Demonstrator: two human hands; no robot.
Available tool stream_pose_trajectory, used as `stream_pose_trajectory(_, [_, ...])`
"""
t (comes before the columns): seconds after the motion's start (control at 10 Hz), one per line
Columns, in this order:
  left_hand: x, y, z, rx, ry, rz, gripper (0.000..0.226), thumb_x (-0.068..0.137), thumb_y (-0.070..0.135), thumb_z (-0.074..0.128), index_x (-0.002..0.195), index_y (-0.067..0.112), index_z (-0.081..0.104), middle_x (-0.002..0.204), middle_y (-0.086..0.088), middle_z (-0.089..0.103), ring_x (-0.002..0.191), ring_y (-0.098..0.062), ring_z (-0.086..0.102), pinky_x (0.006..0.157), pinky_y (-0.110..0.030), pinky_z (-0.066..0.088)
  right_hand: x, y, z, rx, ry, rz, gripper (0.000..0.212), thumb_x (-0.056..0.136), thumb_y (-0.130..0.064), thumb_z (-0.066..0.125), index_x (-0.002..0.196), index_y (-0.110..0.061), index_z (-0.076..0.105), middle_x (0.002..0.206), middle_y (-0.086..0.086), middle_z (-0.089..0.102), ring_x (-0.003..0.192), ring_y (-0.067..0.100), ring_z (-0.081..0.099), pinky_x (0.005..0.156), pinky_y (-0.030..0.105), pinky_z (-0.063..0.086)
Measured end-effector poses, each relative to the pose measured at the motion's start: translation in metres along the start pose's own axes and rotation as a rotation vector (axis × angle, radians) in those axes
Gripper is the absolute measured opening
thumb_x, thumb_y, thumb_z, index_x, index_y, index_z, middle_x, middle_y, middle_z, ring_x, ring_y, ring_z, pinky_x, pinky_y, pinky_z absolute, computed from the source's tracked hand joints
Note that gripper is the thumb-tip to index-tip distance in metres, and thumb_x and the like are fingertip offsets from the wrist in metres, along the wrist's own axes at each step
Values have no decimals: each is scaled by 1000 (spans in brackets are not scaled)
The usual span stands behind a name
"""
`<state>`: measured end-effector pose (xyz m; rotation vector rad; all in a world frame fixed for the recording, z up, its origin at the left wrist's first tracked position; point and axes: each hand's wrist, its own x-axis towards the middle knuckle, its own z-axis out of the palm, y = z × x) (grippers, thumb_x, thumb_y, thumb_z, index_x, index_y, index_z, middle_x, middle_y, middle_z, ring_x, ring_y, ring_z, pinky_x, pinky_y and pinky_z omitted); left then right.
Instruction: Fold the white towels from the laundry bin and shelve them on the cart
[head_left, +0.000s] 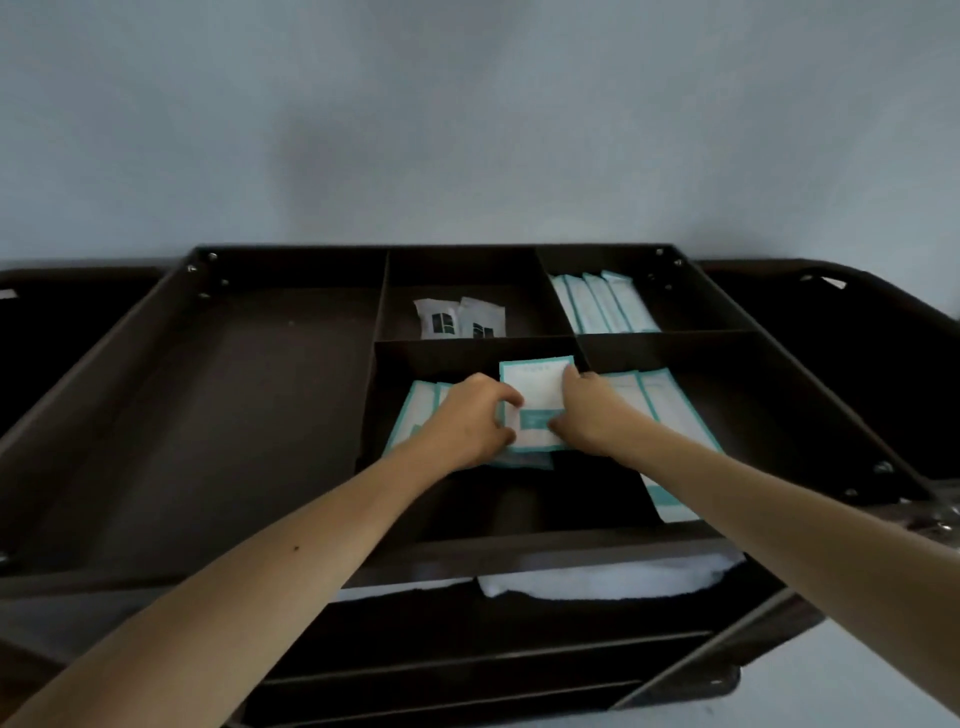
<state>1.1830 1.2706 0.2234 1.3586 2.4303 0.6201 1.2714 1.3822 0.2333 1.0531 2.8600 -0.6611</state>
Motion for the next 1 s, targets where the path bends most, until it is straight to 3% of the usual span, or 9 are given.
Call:
stream_pose_trajectory(0.1, [-2,-2,6,48,-28,13,45,86,13,65,130,13,54,135,-10,47,114,-23,54,95,-24,37,-7,-5,1,-172,-61,-36,39,98,-12,39,134,4,35,140,21,36,129,30,38,100,27,27])
stream_pose_trajectory(0.2, [-2,-6,10,67,-28,-2,44,88,14,63,131,14,54,128,-9,55,118,-22,51,94,-23,34,-8,-8,2,-327,-97,-125,36,99,-11,36,131,4,40,139,21,39,129,30,39,102,27,25])
stream_pose_trajectory(0.3, [-2,-10,10,38,-9,-8,42,88,13,62,129,14,55,120,-9,61,114,-20,54,88,-20,36,-6,-10,7,-450,-183,-113,34,98,-9,37,128,6,44,135,23,42,126,32,41,102,32,34])
stream_pose_trajectory(0.4, [-3,-12,11,38,-20,4,38,89,13,61,127,15,58,124,-7,61,114,-19,55,90,-19,37,-2,2,25,-522,-88,-141,39,76,-39,68,96,-5,70,109,14,64,102,18,61,71,10,43])
stream_pose_trajectory(0.5, [-2,-15,12,41,-31,13,36,89,16,59,125,18,60,126,-6,61,114,-20,55,91,-21,38,9,20,39,-689,134,-200,56,22,-71,70,55,-26,71,67,-11,67,66,-7,63,58,3,43])
stream_pose_trajectory(0.6, [-1,-16,12,40,-36,25,38,90,19,58,128,18,58,129,-5,59,117,-20,54,95,-23,38,0,-1,25,-824,-59,-302,36,79,-34,68,98,-4,69,107,15,64,107,21,57,91,24,42])
stream_pose_trajectory(0.7, [0,-13,12,59,-51,55,38,92,21,57,129,17,56,132,-4,57,119,-18,52,94,-22,36,5,1,25,-707,-130,-415,36,100,-13,31,129,-3,49,131,21,46,125,32,39,100,35,33])
stream_pose_trajectory(0.9, [-1,-8,0,50,9,97,42,94,18,53,135,14,49,141,-4,48,129,-16,43,101,-21,31,6,3,18,-641,-13,-494,36,99,-11,35,131,3,45,136,21,44,131,31,35,106,30,24])
stream_pose_trajectory(1.0, [-4,-5,-12,-10,158,93,43,93,16,54,136,12,49,141,-6,48,130,-16,44,104,-23,32,5,-5,5,-460,33,-521,43,97,-10,37,138,4,36,145,19,36,137,27,28,105,24,18])
